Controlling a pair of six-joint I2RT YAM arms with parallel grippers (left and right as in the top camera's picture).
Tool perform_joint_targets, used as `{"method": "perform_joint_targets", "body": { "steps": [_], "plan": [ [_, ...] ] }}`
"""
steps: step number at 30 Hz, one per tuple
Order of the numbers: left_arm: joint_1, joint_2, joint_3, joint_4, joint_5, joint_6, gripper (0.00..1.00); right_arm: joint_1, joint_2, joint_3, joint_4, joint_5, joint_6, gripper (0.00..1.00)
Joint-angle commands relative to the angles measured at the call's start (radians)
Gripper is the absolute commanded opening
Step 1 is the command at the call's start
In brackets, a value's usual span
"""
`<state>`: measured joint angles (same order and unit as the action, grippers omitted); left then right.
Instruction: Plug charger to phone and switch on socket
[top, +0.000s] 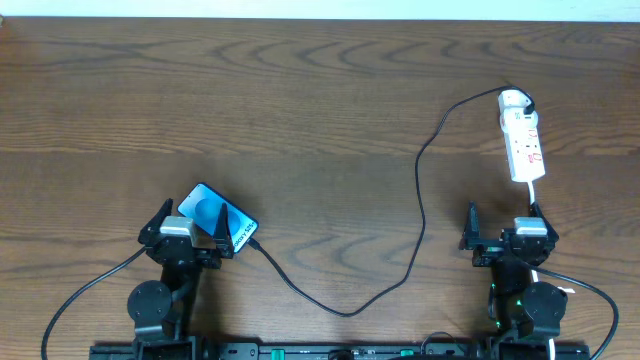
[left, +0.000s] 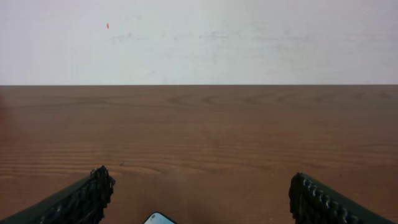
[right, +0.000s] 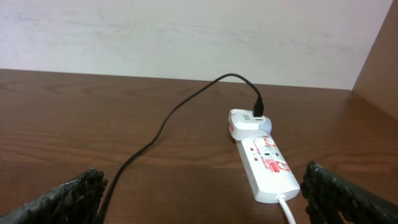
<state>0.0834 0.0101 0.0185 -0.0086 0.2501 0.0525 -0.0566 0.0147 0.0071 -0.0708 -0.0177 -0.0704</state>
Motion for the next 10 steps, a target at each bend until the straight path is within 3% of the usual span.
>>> {"method": "perform_joint_targets", "body": {
  "steps": [1, 10],
  "plan": [
    [-0.003, -0.006, -0.014, -0.040, 0.030, -0.001, 0.93, 0.006, -0.009, -0.002, -0.005, 0.011, -0.013, 0.99],
    [-0.003, -0.006, -0.014, -0.040, 0.030, -0.001, 0.93, 0.006, -0.009, -0.002, -0.005, 0.011, -0.013, 0.99]
  ]
}}
